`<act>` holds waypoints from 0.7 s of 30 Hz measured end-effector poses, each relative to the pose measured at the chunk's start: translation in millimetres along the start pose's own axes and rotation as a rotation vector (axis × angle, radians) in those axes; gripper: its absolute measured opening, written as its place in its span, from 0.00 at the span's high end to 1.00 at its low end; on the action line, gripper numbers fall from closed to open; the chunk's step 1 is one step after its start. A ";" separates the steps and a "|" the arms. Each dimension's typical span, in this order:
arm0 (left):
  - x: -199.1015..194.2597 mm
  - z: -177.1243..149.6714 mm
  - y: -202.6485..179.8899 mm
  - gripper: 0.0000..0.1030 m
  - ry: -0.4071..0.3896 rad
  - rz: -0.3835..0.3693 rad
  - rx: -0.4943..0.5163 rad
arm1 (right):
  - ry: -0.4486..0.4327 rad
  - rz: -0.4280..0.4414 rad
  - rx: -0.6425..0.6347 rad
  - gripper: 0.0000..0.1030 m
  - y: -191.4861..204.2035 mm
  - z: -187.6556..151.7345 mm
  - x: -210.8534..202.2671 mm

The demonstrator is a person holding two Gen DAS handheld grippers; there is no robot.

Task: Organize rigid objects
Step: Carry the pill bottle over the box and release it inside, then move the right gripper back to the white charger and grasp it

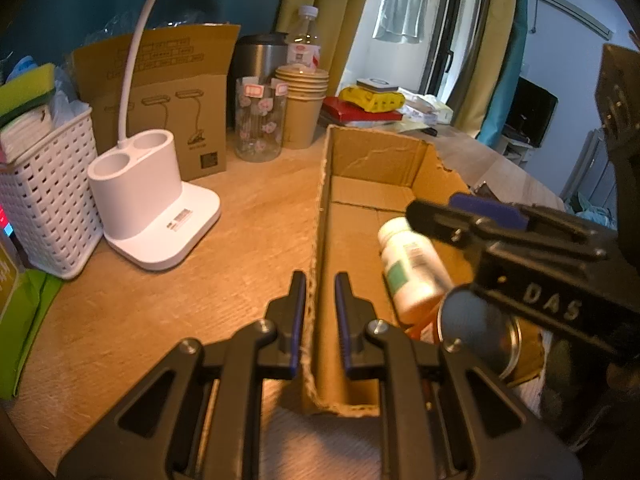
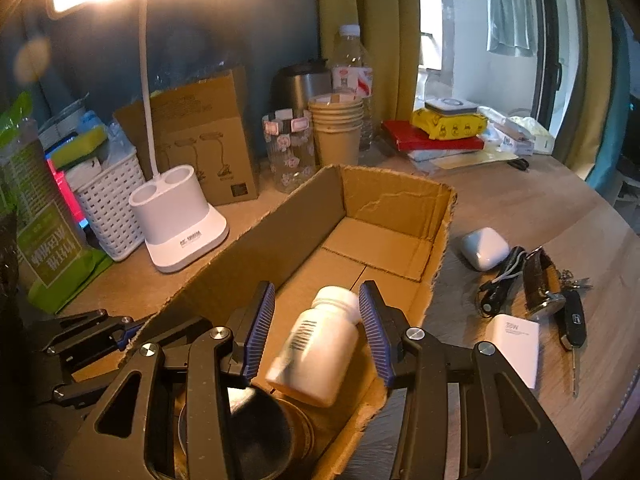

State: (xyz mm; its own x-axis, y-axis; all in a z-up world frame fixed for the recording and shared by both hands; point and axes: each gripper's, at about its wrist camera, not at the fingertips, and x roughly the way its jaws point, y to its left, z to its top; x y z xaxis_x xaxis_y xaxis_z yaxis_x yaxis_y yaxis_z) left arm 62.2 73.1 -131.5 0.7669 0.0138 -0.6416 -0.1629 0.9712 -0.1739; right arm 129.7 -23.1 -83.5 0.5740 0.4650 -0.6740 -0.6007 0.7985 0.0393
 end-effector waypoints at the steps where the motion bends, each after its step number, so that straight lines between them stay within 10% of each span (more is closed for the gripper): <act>1: 0.1 0.1 0.1 0.86 0.000 0.000 0.000 | -0.006 -0.002 0.000 0.53 -0.9 0.9 -2.2; 21: -0.5 0.3 -3.4 0.86 -0.001 0.004 -0.002 | -0.193 -0.111 0.126 0.29 -66.0 9.7 -71.2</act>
State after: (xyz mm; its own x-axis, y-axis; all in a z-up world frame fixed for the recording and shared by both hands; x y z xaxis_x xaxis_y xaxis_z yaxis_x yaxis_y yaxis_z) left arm 62.5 69.8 -130.4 0.7670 0.0177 -0.6415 -0.1671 0.9706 -0.1730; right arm 133.9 -105.2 -31.0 0.7352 0.4267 -0.5266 -0.4613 0.8843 0.0725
